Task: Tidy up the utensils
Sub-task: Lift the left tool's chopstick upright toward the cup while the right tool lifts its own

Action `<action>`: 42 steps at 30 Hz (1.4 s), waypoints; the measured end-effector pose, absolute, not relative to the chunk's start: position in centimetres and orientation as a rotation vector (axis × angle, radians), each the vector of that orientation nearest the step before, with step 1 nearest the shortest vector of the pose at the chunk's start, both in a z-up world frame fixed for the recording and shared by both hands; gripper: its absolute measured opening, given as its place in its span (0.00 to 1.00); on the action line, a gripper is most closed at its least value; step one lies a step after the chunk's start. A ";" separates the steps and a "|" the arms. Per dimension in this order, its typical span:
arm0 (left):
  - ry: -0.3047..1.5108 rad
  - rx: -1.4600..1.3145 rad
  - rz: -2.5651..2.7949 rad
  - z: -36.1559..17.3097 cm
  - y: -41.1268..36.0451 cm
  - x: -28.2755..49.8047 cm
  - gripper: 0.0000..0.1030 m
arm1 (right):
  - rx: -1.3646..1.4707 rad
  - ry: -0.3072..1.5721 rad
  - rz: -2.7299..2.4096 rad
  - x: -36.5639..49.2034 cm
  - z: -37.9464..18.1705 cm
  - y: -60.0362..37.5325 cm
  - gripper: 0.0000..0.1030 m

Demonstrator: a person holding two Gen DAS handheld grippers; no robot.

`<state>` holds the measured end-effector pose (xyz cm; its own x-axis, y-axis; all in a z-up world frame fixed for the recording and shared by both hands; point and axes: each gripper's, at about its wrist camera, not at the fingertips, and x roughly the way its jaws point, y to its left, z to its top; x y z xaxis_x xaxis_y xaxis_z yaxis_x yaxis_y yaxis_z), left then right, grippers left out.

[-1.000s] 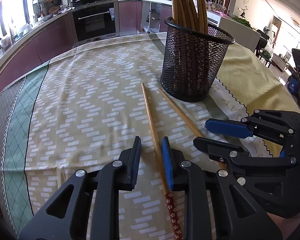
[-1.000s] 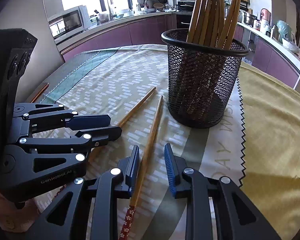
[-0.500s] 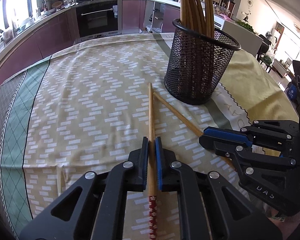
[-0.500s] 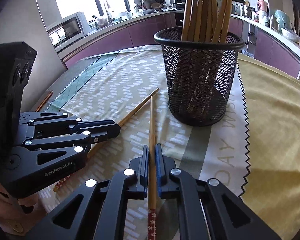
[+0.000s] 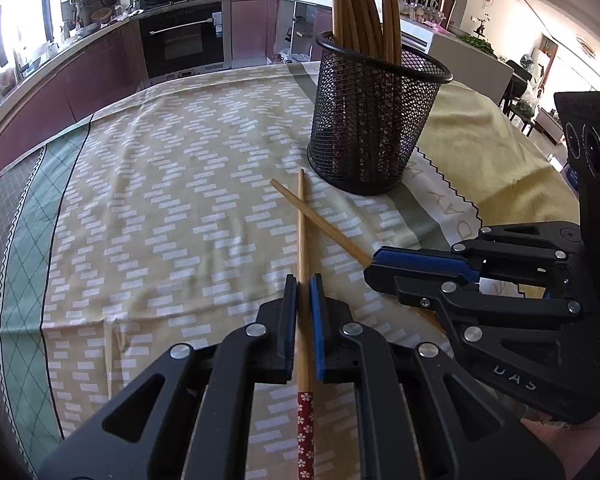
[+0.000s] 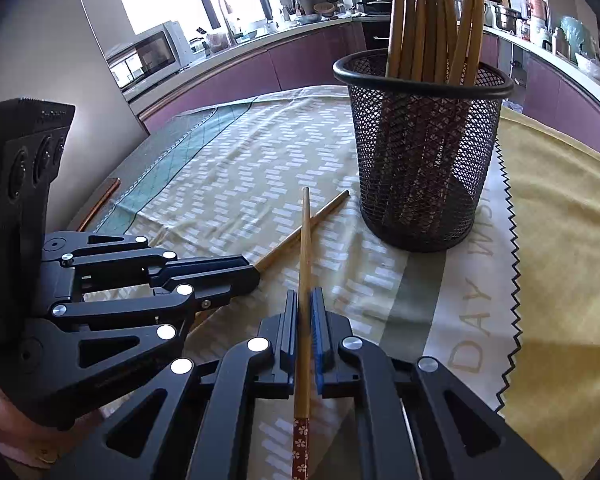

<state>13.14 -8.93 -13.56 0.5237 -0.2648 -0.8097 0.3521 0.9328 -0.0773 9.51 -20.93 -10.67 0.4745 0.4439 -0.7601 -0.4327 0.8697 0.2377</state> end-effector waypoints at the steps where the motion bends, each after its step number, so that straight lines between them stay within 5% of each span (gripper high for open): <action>1: 0.952 0.107 -0.372 -13.6 -9.0 13.2 0.08 | 0.011 0.935 0.537 9.5 -10.7 -20.9 0.06; 42: 0.830 -0.004 -0.445 -8.1 -7.0 11.2 0.07 | 0.102 0.760 0.565 7.4 -5.9 -23.5 0.06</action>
